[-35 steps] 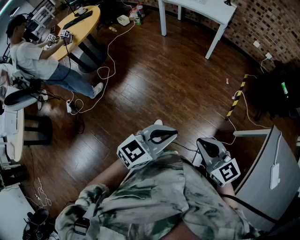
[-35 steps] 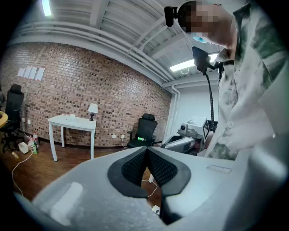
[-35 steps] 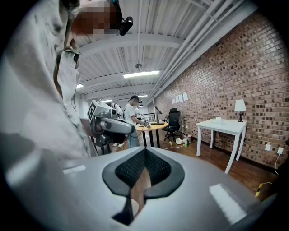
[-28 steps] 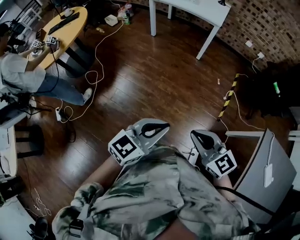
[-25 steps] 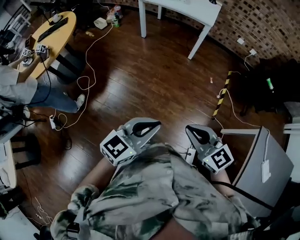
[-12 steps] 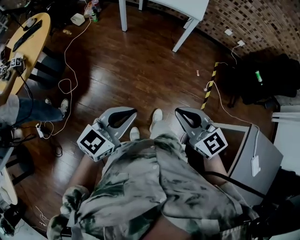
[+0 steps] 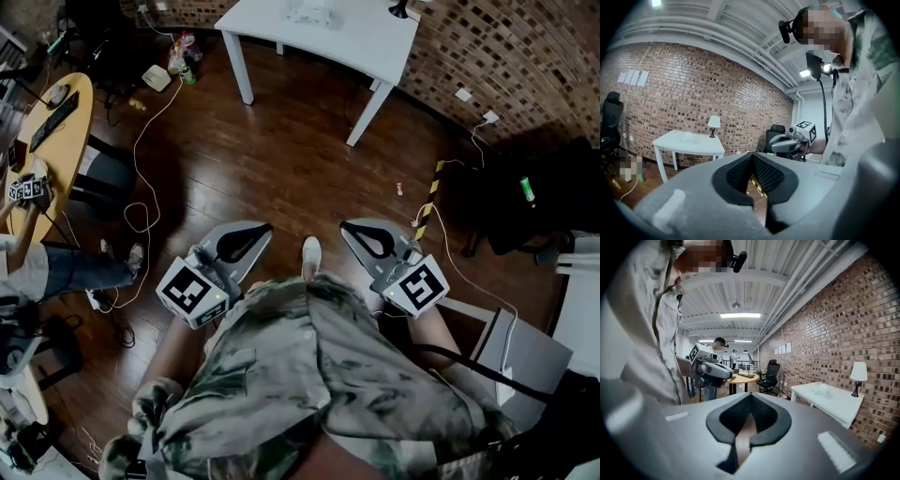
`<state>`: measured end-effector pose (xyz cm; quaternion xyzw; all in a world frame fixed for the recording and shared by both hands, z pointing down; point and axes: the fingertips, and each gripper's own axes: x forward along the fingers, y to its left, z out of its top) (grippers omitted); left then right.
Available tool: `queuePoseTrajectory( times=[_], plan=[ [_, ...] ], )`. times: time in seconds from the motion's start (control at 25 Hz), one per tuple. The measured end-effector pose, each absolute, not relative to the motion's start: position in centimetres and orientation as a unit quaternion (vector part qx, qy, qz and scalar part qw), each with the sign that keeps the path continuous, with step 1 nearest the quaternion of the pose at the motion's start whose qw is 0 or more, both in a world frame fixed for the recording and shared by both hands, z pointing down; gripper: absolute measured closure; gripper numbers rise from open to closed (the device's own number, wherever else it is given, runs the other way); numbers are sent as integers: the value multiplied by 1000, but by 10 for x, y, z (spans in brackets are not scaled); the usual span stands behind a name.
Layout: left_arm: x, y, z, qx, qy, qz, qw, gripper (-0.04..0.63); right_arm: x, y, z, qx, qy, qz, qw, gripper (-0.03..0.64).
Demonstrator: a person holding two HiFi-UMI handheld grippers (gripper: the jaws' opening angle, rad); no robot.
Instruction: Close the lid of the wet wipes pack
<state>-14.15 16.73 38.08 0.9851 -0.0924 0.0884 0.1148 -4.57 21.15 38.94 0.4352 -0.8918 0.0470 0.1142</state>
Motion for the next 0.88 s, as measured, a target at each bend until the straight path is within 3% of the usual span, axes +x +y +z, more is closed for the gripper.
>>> queuePoseTrajectory(
  times=[0.32, 0.88],
  plan=[
    [-51, 95, 375, 987, -85, 96, 100, 594, 39, 136, 402, 431, -893, 52, 117, 614],
    [-5, -57, 408, 985, -80, 100, 119, 594, 94, -4, 429, 455, -877, 79, 131, 614]
  ],
)
